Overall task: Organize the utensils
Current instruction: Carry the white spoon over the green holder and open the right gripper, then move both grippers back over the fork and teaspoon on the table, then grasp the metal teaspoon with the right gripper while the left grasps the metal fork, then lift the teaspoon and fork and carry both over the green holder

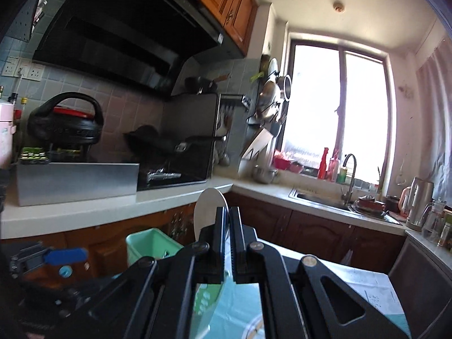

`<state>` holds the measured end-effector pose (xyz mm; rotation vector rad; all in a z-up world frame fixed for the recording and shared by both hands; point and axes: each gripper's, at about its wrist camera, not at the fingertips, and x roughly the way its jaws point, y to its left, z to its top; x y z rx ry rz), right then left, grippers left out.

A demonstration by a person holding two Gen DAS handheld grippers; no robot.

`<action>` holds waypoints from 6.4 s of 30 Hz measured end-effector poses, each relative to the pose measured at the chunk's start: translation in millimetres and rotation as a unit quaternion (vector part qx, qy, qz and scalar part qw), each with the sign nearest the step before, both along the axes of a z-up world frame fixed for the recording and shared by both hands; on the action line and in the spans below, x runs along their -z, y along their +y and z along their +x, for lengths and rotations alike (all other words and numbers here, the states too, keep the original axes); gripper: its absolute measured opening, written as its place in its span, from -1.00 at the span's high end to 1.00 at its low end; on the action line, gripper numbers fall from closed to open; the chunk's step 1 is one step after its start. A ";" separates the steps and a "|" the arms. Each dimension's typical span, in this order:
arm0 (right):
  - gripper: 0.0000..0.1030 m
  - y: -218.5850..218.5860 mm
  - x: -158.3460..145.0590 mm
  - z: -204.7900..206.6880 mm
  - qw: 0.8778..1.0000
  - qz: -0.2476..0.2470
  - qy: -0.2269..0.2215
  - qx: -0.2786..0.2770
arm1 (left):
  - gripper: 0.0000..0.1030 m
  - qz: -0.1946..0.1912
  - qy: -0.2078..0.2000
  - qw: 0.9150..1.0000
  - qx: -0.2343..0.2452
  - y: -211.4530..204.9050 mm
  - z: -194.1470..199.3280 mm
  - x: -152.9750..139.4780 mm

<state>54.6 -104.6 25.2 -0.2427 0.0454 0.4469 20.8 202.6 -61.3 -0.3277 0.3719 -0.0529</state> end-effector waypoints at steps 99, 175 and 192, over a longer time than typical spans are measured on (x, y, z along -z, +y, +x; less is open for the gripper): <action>0.53 -281.3 39.9 55.2 0.832 0.153 0.498 0.189 | -0.55 0.107 0.132 0.977 0.130 -234.8 7.3 -105.3; 0.93 -328.1 142.5 116.3 0.783 0.176 0.591 0.085 | 1.00 0.125 0.198 0.901 0.366 -376.8 220.2 33.6; 0.93 -227.4 50.1 59.6 0.910 0.120 0.397 0.025 | 1.00 0.268 -0.079 0.958 0.059 -229.7 49.8 -124.1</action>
